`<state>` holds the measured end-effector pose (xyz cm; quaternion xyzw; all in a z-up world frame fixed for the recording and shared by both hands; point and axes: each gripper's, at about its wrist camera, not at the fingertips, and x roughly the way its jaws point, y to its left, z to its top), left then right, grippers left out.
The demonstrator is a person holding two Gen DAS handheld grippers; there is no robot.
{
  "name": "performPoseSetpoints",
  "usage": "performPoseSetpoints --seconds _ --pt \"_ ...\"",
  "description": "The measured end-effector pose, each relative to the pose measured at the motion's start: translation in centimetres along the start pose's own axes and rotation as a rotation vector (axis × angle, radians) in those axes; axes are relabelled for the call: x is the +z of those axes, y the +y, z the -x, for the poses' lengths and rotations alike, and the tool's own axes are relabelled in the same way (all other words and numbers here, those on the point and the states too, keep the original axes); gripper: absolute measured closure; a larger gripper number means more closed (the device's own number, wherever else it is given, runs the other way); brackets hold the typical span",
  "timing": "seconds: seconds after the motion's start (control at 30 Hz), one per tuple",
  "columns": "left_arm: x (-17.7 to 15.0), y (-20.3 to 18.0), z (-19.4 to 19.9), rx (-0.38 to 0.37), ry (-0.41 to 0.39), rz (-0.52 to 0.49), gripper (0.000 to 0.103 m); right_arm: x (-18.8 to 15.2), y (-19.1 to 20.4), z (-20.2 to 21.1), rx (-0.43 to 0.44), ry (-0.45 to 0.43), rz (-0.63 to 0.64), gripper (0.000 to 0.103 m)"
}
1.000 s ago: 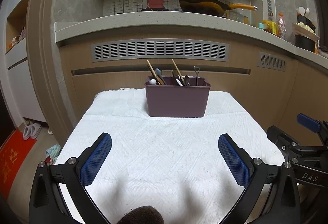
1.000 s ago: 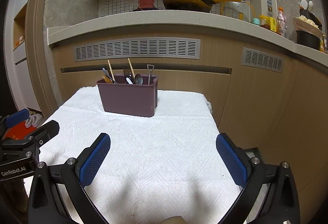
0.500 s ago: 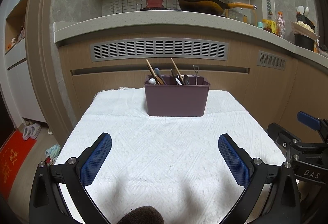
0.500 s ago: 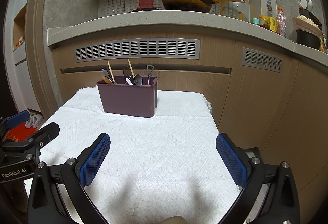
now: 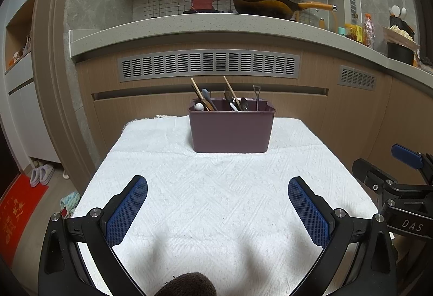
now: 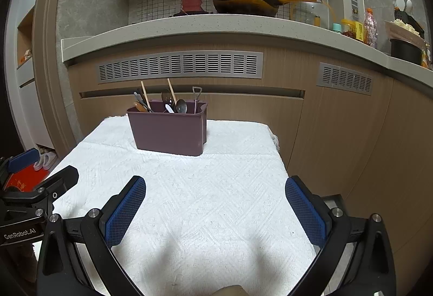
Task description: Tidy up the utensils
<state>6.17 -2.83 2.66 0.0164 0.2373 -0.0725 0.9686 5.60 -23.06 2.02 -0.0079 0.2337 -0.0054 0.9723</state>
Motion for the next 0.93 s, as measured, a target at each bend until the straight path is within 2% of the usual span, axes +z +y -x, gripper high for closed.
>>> performPoseSetpoints --seconds 0.93 --pt "0.30 0.27 0.55 0.003 -0.013 0.005 0.000 0.20 -0.18 0.29 0.009 -0.014 0.003 0.001"
